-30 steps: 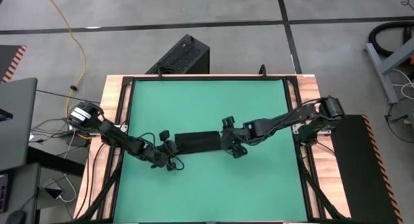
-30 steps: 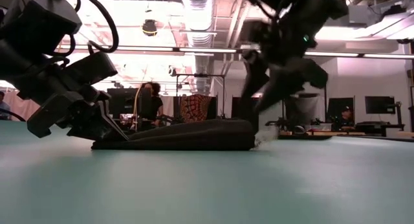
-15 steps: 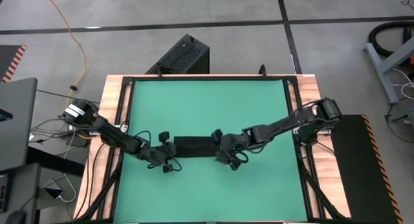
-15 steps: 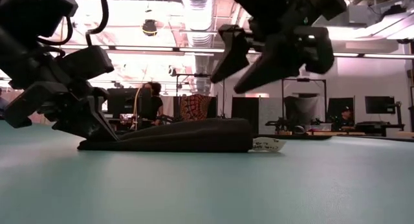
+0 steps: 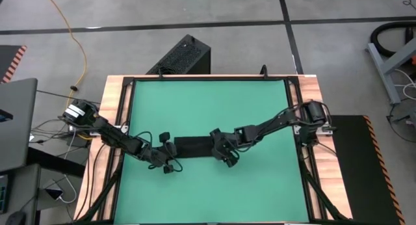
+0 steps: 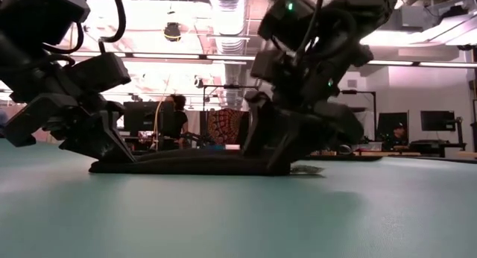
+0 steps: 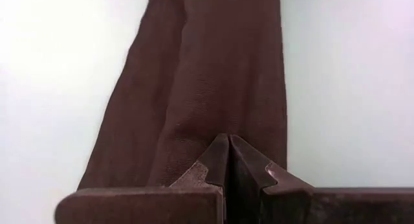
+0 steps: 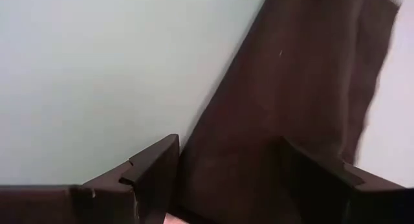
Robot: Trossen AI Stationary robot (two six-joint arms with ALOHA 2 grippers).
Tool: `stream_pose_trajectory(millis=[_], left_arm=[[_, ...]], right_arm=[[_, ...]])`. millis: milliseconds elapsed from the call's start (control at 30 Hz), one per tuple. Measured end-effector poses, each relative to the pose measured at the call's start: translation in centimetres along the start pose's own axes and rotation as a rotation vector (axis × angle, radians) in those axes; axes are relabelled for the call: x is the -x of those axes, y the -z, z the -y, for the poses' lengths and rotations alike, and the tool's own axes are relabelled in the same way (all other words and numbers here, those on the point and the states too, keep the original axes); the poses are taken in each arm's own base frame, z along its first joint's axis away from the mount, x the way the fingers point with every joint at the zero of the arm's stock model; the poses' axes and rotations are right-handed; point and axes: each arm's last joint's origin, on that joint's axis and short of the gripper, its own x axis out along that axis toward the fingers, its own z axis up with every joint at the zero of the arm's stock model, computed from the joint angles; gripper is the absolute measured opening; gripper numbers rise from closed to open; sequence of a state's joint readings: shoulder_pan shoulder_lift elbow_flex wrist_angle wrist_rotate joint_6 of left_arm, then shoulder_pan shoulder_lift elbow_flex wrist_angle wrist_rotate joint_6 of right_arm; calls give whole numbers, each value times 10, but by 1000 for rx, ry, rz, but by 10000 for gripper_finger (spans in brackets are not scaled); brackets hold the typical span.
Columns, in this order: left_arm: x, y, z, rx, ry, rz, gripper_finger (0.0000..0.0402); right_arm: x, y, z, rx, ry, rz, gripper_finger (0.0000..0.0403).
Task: Roll towel
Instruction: Roll the black towel
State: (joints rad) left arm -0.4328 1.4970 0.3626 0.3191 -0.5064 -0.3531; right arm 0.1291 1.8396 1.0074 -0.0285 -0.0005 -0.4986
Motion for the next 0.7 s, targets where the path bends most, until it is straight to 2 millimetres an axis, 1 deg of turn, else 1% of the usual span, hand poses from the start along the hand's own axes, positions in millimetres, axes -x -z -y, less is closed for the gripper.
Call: stream_pose_trajectory(millis=[67,233,400,467,600,700], left_arm=[[0,0,0,0,4,-3,0],[0,2,-1,-3,-2,-21,0],[0,3,-1,-6,-6,-30,0],[0,3,-1,-9,-8,-35,0],[0,3,-1,-9,-8,-34,0],[0,3,-1,-8,-8,-33,0]], right_arm=[[-4,5,0,-20,-17,0,291],[-4,14,-4,-55,-29,-38,291],[4,27,-11,-58,-11,-61,291],[9,35,-13,-65,24,-62,291],[13,49,-18,-82,91,23,291],[13,55,-21,-82,143,81,291]])
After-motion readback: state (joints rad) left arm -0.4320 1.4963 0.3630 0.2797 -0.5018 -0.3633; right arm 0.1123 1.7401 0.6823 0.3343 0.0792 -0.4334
